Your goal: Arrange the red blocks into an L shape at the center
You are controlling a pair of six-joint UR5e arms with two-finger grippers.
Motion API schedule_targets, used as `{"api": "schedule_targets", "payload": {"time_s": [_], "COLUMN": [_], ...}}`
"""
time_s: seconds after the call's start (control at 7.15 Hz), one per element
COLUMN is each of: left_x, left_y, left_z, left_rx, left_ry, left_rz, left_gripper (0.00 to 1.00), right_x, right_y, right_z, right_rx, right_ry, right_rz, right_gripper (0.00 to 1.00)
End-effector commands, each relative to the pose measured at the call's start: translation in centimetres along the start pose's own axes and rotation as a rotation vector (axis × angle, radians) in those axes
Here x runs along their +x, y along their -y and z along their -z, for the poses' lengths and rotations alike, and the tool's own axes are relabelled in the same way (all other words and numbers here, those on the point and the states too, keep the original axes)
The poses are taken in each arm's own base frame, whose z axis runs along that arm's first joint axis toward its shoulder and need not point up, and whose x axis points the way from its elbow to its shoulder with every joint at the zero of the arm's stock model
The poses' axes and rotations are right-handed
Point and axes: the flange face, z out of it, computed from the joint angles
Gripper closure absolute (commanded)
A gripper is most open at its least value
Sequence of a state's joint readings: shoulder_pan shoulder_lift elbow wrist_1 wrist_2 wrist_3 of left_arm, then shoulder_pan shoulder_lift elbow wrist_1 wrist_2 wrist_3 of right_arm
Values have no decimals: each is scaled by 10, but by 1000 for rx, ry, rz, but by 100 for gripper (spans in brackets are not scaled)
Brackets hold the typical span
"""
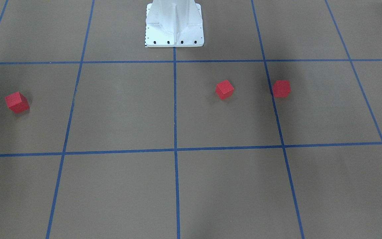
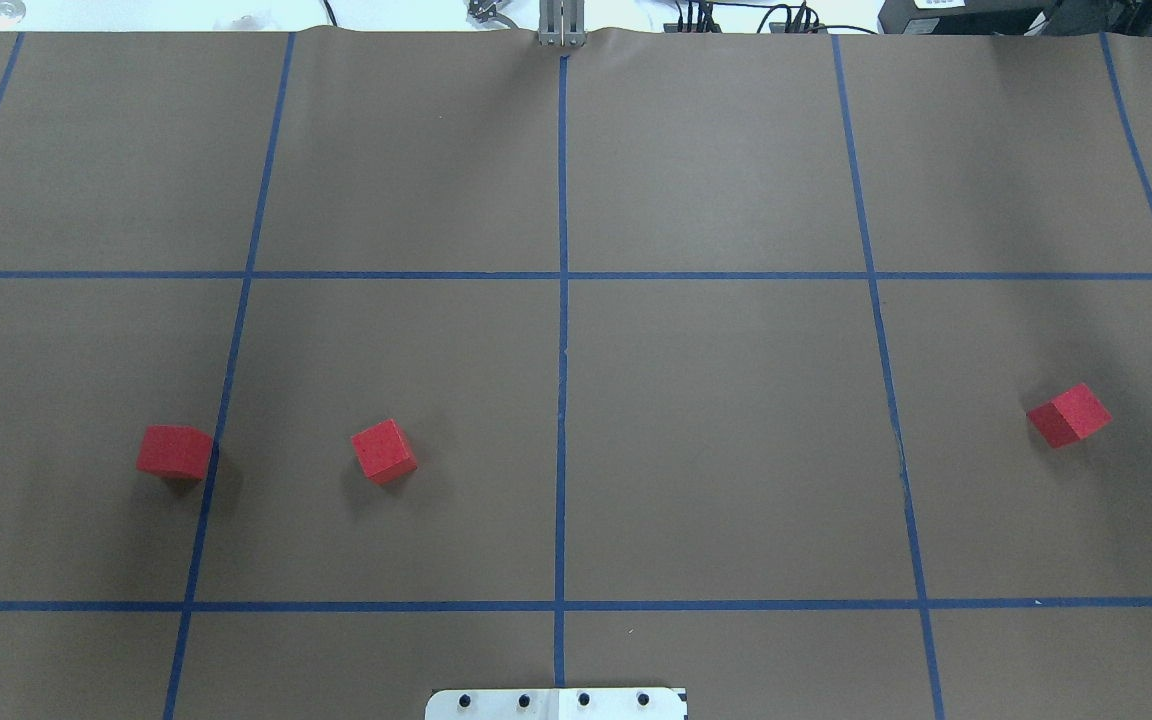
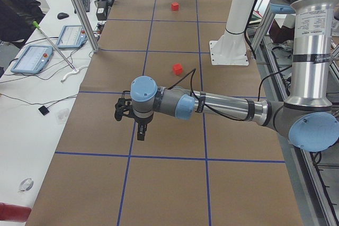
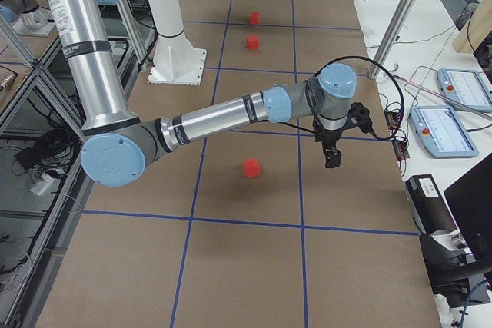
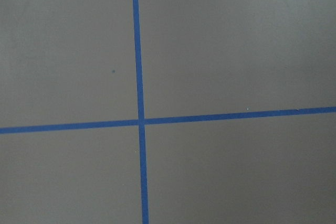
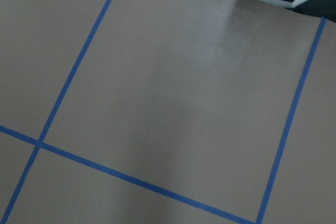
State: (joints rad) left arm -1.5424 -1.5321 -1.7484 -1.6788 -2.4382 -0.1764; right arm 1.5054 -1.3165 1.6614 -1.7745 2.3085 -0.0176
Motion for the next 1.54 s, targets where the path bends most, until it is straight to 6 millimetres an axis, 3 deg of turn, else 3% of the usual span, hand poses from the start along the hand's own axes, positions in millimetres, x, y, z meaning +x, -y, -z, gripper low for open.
{"api": "schedule_targets", "payload": {"time_s": [0.0,0.14,0.28,0.42,0.56,0.7,0.84,0.98,1.12,1.26,1.4], "left_x": [-6,-14,-9,-20,-34,-40,-41,-42,-42,-41,-42], "left_y": [-9,-24,-27,-42,-55,-58,-57,-58,-58,-60,-63], "left_z": [-5,-8,-4,-12,-23,-26,-28,-29,-29,-28,-30], "left_rx": [-15,-22,8,35,36,31,27,24,25,25,16], "left_ry": [-11,-11,-19,-21,-23,-22,-22,-23,-22,-29,-38], "left_rz": [13,17,-15,-58,-56,-43,-42,-38,-40,-39,-33], "left_gripper": [0,0,0,0,0,0,0,0,0,0,0], "right_x": [20,25,23,-5,-9,-14,-47,-64,-75,-106,-118], "right_y": [-35,-44,-55,-62,-90,-103,-127,-148,-161,-168,-177], "right_z": [-27,-39,-62,-94,-124,-130,-138,-145,-155,-177,-195], "right_rx": [-58,-78,-98,-72,-84,-27,-22,-4,-1,11,19], "right_ry": [-7,-5,15,29,43,63,90,112,130,111,62], "right_rz": [-32,-50,-25,98,151,193,112,131,112,117,166], "right_gripper": [0,0,0,0,0,0,0,0,1,1,2]}}
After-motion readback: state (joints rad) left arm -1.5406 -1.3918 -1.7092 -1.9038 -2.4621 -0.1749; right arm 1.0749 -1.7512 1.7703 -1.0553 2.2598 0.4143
